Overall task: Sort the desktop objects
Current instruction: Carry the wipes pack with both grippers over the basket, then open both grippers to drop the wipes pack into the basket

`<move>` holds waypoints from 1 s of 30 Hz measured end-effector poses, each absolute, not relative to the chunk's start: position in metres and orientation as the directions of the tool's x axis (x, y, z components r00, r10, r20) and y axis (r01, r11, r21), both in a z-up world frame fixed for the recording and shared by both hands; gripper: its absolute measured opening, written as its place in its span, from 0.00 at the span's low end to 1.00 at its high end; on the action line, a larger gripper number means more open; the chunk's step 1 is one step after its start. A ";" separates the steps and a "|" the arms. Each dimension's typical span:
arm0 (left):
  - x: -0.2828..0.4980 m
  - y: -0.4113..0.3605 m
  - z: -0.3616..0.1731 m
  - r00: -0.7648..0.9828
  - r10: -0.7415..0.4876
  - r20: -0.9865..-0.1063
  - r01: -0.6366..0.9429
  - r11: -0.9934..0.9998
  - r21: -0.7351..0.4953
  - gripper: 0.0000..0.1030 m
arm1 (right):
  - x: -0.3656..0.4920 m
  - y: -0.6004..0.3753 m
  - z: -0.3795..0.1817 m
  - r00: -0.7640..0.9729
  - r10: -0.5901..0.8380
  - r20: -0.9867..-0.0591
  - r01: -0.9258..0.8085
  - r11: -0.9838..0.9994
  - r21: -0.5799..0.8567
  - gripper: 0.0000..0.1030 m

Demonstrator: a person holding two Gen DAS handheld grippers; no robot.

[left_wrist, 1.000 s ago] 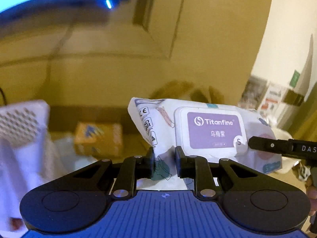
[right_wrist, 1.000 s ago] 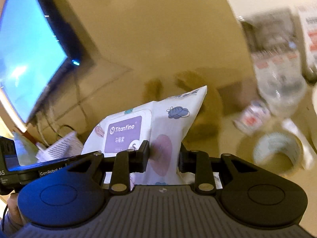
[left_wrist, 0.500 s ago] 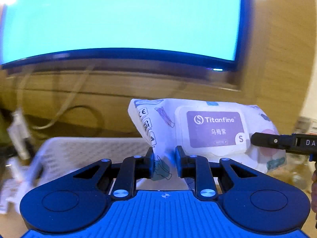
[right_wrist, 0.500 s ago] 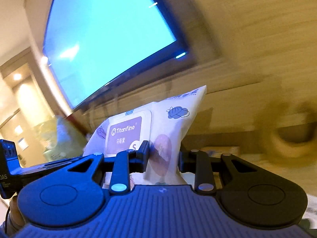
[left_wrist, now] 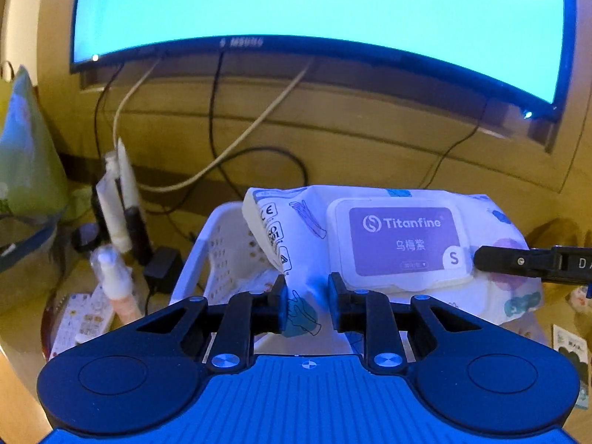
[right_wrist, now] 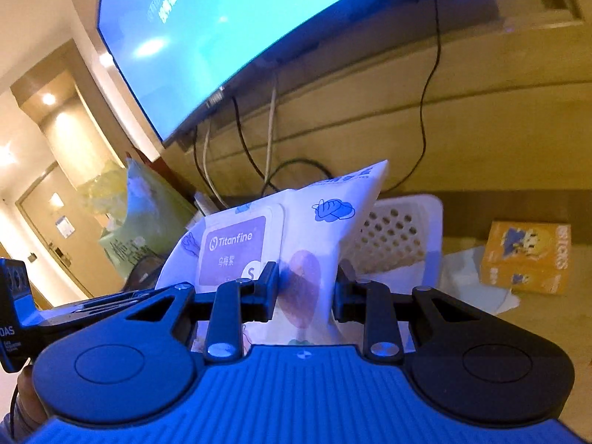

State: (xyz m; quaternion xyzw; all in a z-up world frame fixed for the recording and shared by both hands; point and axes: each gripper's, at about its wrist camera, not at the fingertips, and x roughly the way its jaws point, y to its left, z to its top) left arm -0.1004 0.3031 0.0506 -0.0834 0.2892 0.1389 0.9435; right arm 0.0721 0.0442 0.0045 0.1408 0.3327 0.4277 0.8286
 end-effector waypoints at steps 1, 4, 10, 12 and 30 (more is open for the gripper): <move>-0.099 0.306 0.047 0.787 0.212 -0.579 -0.312 0.947 -0.077 0.20 | 0.073 0.048 0.002 0.409 0.797 -0.444 -0.610 0.601 0.517 0.31; -0.093 0.313 0.037 0.768 0.216 -0.603 -0.313 0.948 -0.059 0.23 | 0.075 0.059 -0.005 0.406 0.778 -0.480 -0.597 0.623 0.506 0.33; -0.085 0.320 0.028 0.744 0.257 -0.617 -0.332 0.943 -0.006 0.51 | 0.071 0.070 -0.011 0.416 0.748 -0.517 -0.587 0.655 0.475 0.48; -0.083 0.321 0.028 0.743 0.268 -0.613 -0.333 0.943 0.009 0.60 | 0.071 0.074 -0.009 0.424 0.738 -0.526 -0.585 0.666 0.462 0.55; -0.075 0.320 0.029 0.743 0.312 -0.592 -0.344 0.937 0.063 0.82 | 0.071 0.072 -0.003 0.461 0.716 -0.524 -0.571 0.691 0.443 0.65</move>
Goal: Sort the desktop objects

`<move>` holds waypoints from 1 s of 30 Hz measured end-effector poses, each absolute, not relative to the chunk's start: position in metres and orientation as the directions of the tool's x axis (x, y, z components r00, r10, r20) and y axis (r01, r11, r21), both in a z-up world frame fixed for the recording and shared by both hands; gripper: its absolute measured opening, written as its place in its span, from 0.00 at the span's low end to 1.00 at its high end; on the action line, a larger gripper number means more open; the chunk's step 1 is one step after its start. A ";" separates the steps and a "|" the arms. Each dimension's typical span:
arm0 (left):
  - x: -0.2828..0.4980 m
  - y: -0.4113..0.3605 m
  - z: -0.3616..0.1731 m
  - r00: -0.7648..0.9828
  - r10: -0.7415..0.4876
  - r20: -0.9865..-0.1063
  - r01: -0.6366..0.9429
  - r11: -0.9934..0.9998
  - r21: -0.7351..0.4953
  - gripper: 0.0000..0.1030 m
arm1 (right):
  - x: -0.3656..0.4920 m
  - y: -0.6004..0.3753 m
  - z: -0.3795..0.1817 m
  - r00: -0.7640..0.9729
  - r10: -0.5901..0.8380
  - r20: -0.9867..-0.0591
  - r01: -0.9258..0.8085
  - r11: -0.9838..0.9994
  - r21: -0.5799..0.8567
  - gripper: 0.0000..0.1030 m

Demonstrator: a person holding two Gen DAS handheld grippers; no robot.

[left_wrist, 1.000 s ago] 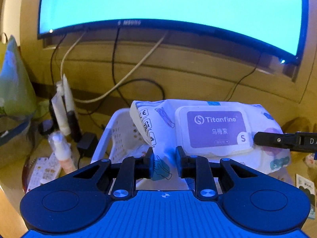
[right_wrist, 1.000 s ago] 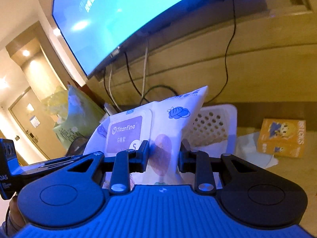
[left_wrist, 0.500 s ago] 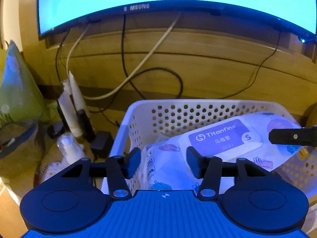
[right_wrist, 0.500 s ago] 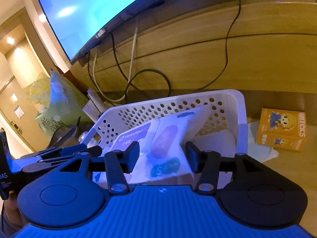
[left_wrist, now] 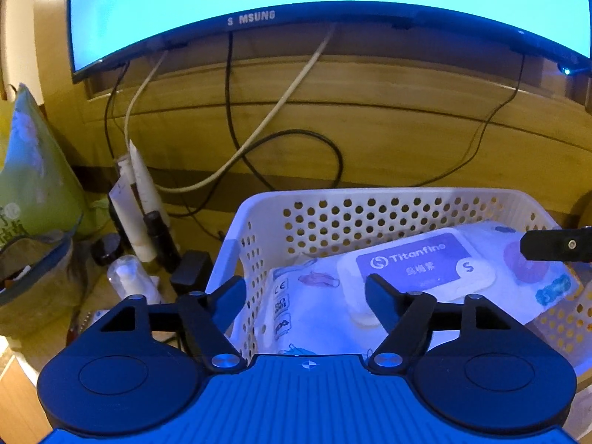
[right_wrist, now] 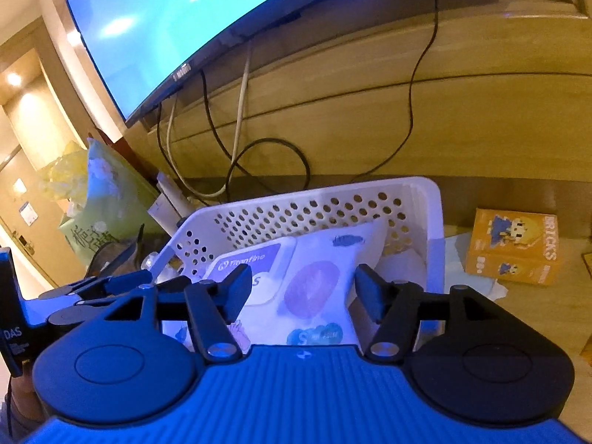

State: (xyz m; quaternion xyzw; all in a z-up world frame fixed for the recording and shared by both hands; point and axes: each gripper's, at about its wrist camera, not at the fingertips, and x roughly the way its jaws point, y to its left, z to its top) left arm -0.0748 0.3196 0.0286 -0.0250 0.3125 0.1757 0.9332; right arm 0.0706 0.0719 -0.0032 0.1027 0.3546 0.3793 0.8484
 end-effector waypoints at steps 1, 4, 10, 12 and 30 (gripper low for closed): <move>-0.075 0.319 0.029 0.743 0.316 -0.590 -0.347 0.936 0.064 0.83 | 0.071 0.071 -0.002 0.463 0.716 -0.522 -0.571 0.691 0.443 0.65; -0.076 0.316 0.032 0.746 0.320 -0.584 -0.348 0.935 0.068 0.88 | 0.070 0.069 0.000 0.466 0.718 -0.518 -0.574 0.690 0.441 0.65; -0.076 0.309 0.037 0.745 0.334 -0.577 -0.355 0.931 0.081 0.97 | 0.069 0.064 0.001 0.465 0.720 -0.515 -0.572 0.689 0.445 0.65; -0.079 0.307 0.040 0.751 0.324 -0.576 -0.353 0.933 0.064 0.97 | 0.068 0.061 0.002 0.468 0.721 -0.511 -0.574 0.688 0.444 0.65; -0.094 0.269 0.067 0.745 0.361 -0.561 -0.400 0.915 0.057 1.00 | 0.035 0.040 0.034 0.563 0.658 -0.499 -0.596 0.742 0.307 0.76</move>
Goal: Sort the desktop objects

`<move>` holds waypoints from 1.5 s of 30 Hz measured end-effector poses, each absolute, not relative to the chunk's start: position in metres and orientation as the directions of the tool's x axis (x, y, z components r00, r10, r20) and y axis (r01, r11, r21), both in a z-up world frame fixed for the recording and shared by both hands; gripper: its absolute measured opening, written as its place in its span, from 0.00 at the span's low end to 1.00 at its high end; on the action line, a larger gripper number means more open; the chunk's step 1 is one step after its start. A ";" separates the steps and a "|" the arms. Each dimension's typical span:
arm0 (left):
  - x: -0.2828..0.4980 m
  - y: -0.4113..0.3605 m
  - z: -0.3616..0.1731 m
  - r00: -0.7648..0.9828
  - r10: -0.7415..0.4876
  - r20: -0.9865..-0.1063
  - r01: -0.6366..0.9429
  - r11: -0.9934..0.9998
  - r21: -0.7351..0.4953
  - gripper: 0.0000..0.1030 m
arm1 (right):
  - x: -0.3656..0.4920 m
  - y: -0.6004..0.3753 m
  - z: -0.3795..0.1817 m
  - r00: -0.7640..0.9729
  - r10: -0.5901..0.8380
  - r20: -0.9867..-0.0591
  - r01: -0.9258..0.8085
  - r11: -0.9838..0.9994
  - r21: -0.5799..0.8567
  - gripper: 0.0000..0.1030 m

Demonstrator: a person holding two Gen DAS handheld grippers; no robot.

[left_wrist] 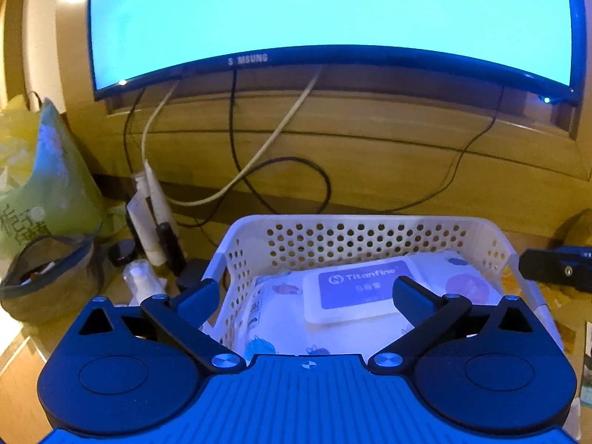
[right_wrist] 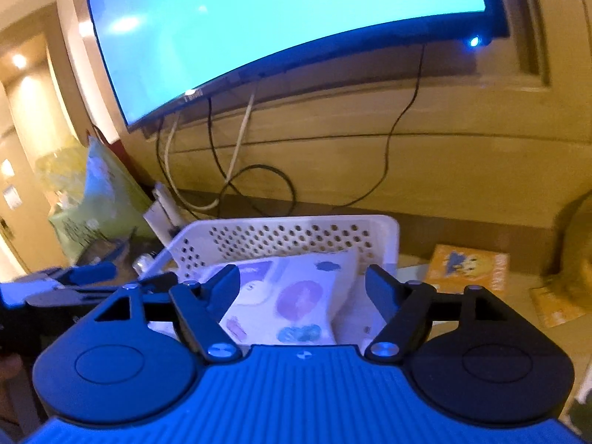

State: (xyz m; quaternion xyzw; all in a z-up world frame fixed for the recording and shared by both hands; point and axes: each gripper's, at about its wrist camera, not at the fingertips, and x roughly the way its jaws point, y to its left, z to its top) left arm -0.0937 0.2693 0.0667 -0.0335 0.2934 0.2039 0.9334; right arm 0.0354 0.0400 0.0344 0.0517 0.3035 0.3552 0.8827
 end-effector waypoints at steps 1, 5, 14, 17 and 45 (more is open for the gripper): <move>-0.095 0.267 0.068 0.745 0.356 -0.564 -0.400 0.915 0.050 1.00 | 0.031 0.039 0.036 0.568 0.653 -0.501 -0.601 0.745 0.289 0.76; -0.101 0.258 0.070 0.745 0.347 -0.570 -0.400 0.916 0.035 1.00 | 0.016 0.034 0.038 0.589 0.626 -0.511 -0.614 0.758 0.220 0.78; -0.115 0.231 0.072 0.737 0.330 -0.591 -0.404 0.915 0.007 1.00 | 0.001 0.011 0.038 0.610 0.582 -0.537 -0.589 0.787 0.184 0.82; -0.118 0.224 0.072 0.734 0.323 -0.597 -0.399 0.917 0.005 1.00 | -0.003 0.005 0.039 0.616 0.579 -0.535 -0.587 0.790 0.179 0.82; -0.131 0.215 0.064 0.656 0.409 -0.635 -0.487 0.871 0.058 1.00 | -0.016 0.020 0.032 0.640 0.441 -0.629 -0.584 0.811 -0.026 0.85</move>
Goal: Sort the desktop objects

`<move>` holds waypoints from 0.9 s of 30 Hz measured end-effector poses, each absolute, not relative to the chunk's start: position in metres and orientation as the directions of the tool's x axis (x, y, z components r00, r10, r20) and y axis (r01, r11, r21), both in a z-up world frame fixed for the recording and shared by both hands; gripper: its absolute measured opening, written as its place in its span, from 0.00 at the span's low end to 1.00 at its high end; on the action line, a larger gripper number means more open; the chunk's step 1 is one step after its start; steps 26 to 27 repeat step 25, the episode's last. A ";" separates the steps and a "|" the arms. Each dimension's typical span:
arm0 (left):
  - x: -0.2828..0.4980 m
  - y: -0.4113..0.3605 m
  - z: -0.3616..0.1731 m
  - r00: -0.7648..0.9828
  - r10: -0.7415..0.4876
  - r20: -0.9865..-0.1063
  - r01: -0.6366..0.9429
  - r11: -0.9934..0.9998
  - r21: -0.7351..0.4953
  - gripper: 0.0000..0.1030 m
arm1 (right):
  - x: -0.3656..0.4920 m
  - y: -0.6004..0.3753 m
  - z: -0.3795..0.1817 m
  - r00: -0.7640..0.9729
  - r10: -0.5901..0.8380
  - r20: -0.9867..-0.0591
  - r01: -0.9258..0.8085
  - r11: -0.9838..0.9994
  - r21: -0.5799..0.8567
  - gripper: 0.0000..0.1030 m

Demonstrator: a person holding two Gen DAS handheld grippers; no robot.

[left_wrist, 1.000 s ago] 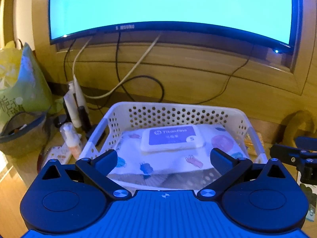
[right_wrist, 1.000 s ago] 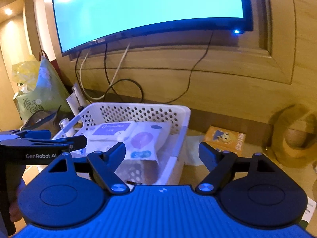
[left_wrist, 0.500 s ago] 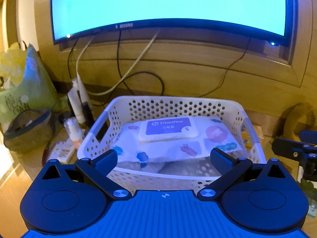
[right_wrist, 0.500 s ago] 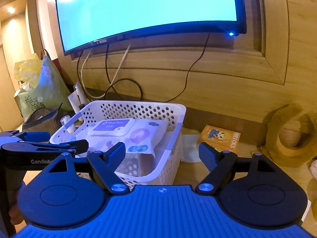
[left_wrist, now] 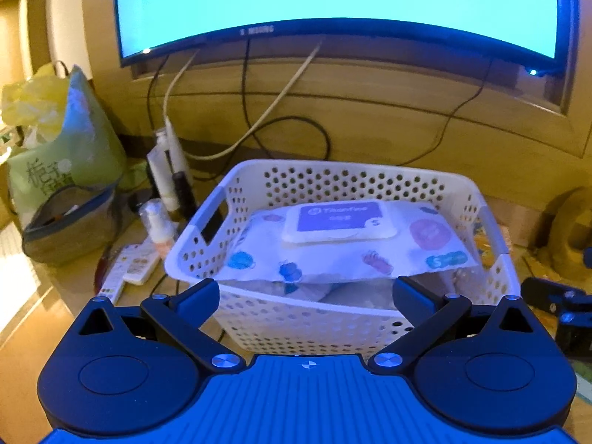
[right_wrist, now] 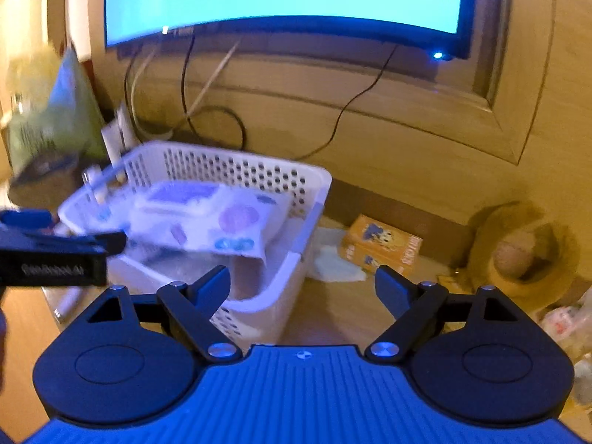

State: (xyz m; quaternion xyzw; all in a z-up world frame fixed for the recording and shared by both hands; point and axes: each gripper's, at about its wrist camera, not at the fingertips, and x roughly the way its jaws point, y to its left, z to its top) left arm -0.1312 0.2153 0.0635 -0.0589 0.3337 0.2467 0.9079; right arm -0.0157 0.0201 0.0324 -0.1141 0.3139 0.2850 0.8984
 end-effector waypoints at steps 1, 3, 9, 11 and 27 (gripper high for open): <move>-0.131 0.216 0.063 0.650 0.415 -0.636 -0.494 0.867 0.061 1.00 | -0.015 0.023 0.031 0.637 0.430 -0.640 -0.584 0.811 -0.038 0.85; -0.130 0.219 0.063 0.637 0.425 -0.643 -0.507 0.859 0.066 1.00 | -0.014 0.029 0.029 0.628 0.419 -0.656 -0.592 0.804 -0.053 0.87; -0.123 0.225 0.068 0.631 0.425 -0.649 -0.503 0.861 0.075 1.00 | -0.004 0.051 0.034 0.653 0.354 -0.670 -0.599 0.782 -0.171 0.92; -0.119 0.226 0.069 0.629 0.424 -0.652 -0.504 0.860 0.074 1.00 | 0.001 0.057 0.039 0.664 0.345 -0.663 -0.596 0.779 -0.192 0.92; -0.109 0.231 0.071 0.611 0.454 -0.648 -0.529 0.844 0.092 1.00 | 0.005 0.078 0.048 0.678 0.351 -0.646 -0.603 0.768 -0.214 0.92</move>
